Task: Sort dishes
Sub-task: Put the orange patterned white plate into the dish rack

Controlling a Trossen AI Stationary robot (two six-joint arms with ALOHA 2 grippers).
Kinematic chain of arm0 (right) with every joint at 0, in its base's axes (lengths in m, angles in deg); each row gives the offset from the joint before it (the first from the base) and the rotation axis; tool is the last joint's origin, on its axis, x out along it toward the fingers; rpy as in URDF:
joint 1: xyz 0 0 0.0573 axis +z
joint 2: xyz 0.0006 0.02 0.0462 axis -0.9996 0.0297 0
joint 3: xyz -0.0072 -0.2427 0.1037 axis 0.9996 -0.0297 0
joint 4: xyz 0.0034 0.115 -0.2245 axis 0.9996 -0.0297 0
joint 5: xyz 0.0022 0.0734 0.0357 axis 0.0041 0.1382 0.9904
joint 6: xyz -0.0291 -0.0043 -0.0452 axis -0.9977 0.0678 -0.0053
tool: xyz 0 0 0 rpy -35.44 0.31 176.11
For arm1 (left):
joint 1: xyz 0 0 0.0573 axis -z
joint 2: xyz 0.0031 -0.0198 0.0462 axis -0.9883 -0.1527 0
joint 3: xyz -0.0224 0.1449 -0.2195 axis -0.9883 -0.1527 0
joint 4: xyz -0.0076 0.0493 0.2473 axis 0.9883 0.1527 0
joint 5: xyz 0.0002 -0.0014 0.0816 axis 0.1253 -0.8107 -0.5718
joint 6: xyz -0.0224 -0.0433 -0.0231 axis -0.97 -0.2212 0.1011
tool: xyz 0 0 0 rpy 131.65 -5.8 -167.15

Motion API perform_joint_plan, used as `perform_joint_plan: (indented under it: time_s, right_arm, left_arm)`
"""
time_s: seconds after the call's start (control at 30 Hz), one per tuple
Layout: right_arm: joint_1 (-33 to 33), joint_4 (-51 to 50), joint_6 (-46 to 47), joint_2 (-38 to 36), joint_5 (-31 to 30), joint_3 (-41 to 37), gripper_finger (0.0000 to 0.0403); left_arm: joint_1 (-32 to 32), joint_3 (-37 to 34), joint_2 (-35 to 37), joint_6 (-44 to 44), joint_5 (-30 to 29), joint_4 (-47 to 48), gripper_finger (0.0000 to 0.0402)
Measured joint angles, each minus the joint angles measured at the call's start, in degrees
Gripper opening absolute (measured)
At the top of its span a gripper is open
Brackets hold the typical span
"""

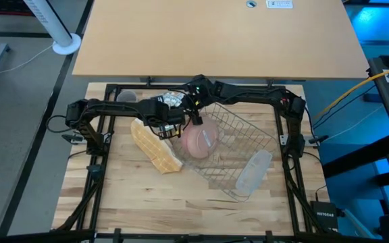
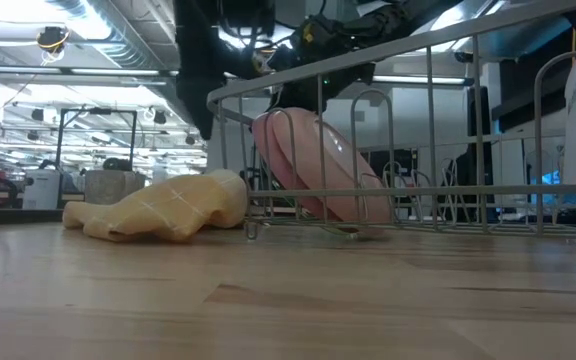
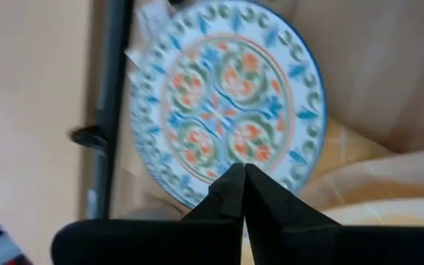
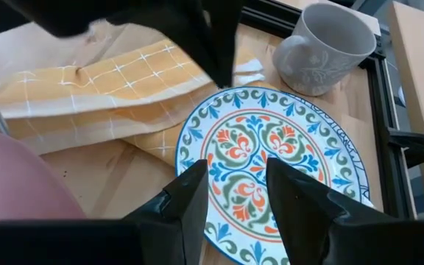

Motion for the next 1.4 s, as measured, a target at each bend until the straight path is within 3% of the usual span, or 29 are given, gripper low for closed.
perform_joint_plan:
  time_s: [0.3, 0.5, 0.67, 0.8, 1.4]
  right_arm:
    - [0.0, 0.0, 0.0, 0.0, -0.2, 0.0, 0.0143]
    - [0.0, 0.0, -0.1, 0.1, -0.3, -0.1, 0.0143]
    - [0.0, -0.1, -0.1, 0.1, -0.3, -0.1, 0.0143]
    - [0.0, -0.1, -0.1, 0.1, -0.3, -0.1, 0.0143]
    - [0.0, -0.1, -0.3, 0.1, -0.4, -0.1, 0.0143]
  left_arm:
    - [0.0, -9.8, 0.0, -2.3, 9.2, -0.7, 0.0008]
    - [0.0, -17.8, 0.0, -4.2, 9.3, -4.7, 0.0082]
    - [0.0, -22.9, 0.0, -0.8, 9.3, -13.9, 0.0149]
    - [0.0, -25.3, 0.0, 2.7, 9.3, -19.7, 0.0177]
    - [0.0, -19.9, 0.0, 4.2, 4.6, -11.7, 0.0166]
